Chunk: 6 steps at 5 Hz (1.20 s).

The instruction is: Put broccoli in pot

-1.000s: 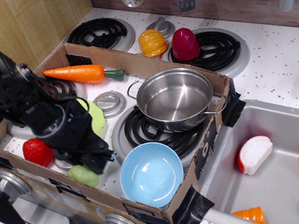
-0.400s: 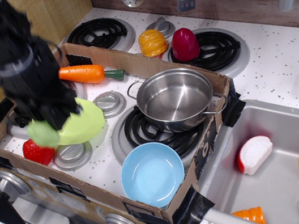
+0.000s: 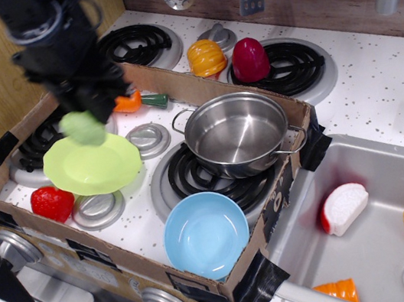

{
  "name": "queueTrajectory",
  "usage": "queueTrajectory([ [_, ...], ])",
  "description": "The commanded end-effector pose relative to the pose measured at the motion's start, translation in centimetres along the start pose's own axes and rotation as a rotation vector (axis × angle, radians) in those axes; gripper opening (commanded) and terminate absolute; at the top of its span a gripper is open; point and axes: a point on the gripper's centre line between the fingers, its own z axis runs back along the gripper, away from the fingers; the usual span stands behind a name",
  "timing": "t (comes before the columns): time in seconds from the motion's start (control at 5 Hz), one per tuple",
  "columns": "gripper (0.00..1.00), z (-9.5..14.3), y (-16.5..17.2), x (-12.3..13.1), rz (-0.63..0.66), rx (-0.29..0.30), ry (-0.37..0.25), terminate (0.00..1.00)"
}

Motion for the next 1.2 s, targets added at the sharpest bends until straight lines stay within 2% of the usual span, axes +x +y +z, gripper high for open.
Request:
queueTrajectory([
  [0.0, 0.0, -0.9, -5.0, 4.1, 0.031, -0.096, -0.073, 0.0],
  [0.4, 0.0, -2.1, -9.0, 6.4, 0.054, -0.201, -0.086, 0.0],
  [0.6, 0.0, -3.5, -10.1, 7.8, 0.031, -0.268, -0.101, 0.0],
  [0.8, 1.0, -4.3, -10.6, 8.2, 0.007, -0.306, -0.104, 0.0],
  [1.0, 1.0, -4.9, -10.6, 8.1, 0.014, -0.307, -0.087, 0.0],
])
